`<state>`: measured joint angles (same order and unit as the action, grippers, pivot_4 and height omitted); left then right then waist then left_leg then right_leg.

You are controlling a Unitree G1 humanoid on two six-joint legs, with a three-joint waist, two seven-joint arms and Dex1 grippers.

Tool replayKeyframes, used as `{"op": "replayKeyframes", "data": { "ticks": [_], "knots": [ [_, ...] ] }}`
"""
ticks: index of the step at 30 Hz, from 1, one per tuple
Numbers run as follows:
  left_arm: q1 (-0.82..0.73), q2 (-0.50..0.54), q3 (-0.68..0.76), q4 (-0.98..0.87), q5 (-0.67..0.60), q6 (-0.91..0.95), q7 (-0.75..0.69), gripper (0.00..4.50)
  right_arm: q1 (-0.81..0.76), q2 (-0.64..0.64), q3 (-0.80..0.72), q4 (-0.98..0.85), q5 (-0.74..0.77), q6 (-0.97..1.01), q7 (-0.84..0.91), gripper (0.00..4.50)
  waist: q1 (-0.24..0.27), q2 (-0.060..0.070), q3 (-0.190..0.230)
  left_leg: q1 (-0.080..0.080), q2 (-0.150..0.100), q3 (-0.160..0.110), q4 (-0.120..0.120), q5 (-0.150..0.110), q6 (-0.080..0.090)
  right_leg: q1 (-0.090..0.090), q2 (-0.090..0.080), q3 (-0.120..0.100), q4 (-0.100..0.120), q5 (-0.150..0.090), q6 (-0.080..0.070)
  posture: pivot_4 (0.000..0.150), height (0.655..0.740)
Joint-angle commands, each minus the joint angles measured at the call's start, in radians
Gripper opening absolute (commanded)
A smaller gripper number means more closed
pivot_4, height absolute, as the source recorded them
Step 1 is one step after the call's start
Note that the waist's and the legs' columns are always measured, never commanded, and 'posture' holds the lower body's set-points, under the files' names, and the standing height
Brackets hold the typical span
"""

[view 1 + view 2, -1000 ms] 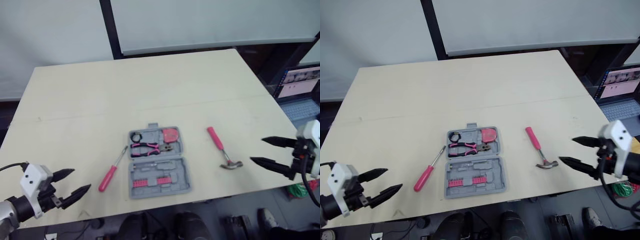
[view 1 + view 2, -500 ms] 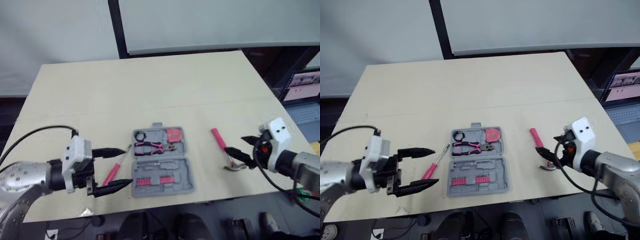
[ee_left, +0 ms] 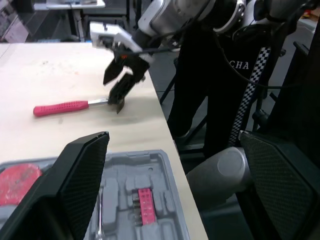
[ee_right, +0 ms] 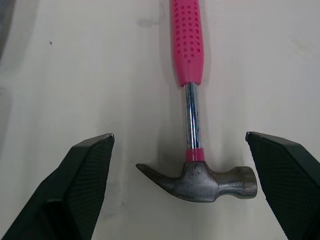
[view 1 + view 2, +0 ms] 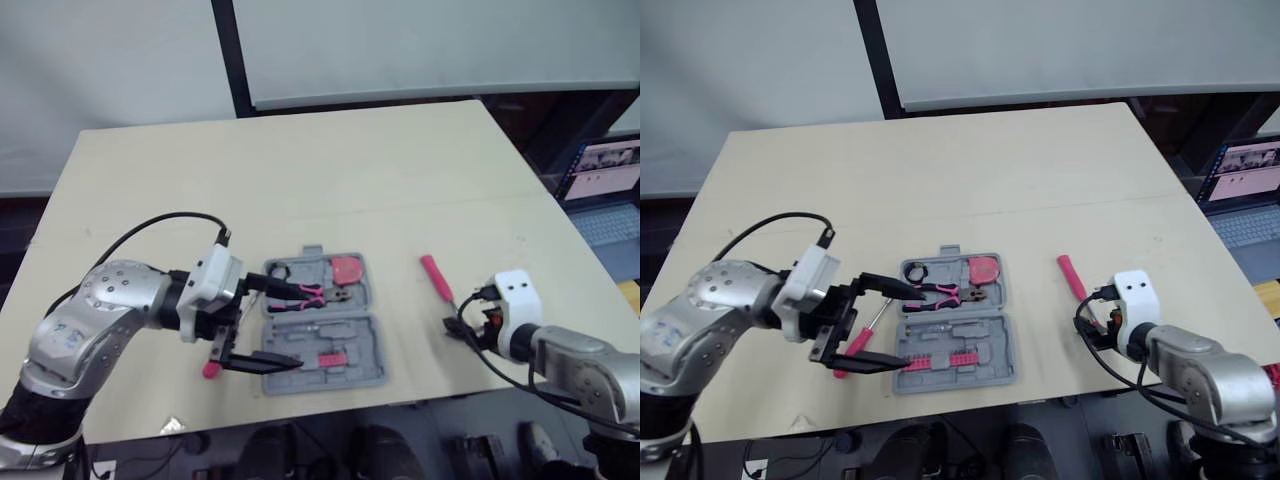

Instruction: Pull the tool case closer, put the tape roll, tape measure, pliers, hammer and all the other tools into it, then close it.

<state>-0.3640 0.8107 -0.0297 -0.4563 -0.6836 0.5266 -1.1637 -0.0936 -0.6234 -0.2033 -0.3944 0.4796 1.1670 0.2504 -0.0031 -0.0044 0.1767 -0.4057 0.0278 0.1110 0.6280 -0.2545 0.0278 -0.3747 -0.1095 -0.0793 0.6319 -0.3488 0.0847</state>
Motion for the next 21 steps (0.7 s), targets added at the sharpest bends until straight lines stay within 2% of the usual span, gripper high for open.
{"op": "replayKeyframes", "data": {
  "ticks": [1,9,12,14,21],
  "knots": [
    [-0.016,-0.006,0.002,0.000,0.014,-0.021,-0.001,4.50,-0.006,-0.006,-0.008,0.031,-0.033,-0.074,0.022,4.45,-0.001,0.000,0.000,0.000,0.000,0.000,0.000,0.000,0.000,0.000,0.000,0.001,0.000,0.000,0.000,0.150,0.7278],
    [-0.013,-0.023,0.008,0.011,0.032,-0.032,0.015,4.50,0.011,-0.002,0.029,0.135,-0.096,-0.231,0.078,4.45,0.001,0.000,0.000,0.000,0.000,0.001,0.001,0.000,0.000,0.000,0.000,0.001,0.001,0.000,0.000,0.150,0.7278],
    [-0.012,-0.026,0.009,0.012,0.033,-0.033,0.019,4.50,0.019,0.009,0.027,0.169,-0.106,-0.287,0.095,3.71,0.001,0.000,0.000,0.000,0.000,0.001,0.001,0.000,0.000,0.000,0.000,0.001,0.002,0.000,0.000,0.150,0.7278],
    [-0.013,-0.026,0.010,0.014,0.034,-0.034,0.019,4.50,0.019,0.020,0.025,0.178,-0.101,-0.315,0.108,2.85,0.001,0.000,0.000,0.000,0.000,0.001,0.002,0.000,0.000,0.000,0.000,0.001,0.002,0.000,0.000,0.150,0.7278],
    [-0.022,-0.031,0.006,0.017,0.039,-0.035,0.022,4.50,0.034,0.046,0.032,0.223,-0.124,-0.378,0.111,2.85,0.000,0.000,0.000,0.001,0.000,0.001,0.002,0.000,-0.001,0.000,0.000,0.002,0.003,0.000,0.000,0.150,0.7278]
  ]
}}
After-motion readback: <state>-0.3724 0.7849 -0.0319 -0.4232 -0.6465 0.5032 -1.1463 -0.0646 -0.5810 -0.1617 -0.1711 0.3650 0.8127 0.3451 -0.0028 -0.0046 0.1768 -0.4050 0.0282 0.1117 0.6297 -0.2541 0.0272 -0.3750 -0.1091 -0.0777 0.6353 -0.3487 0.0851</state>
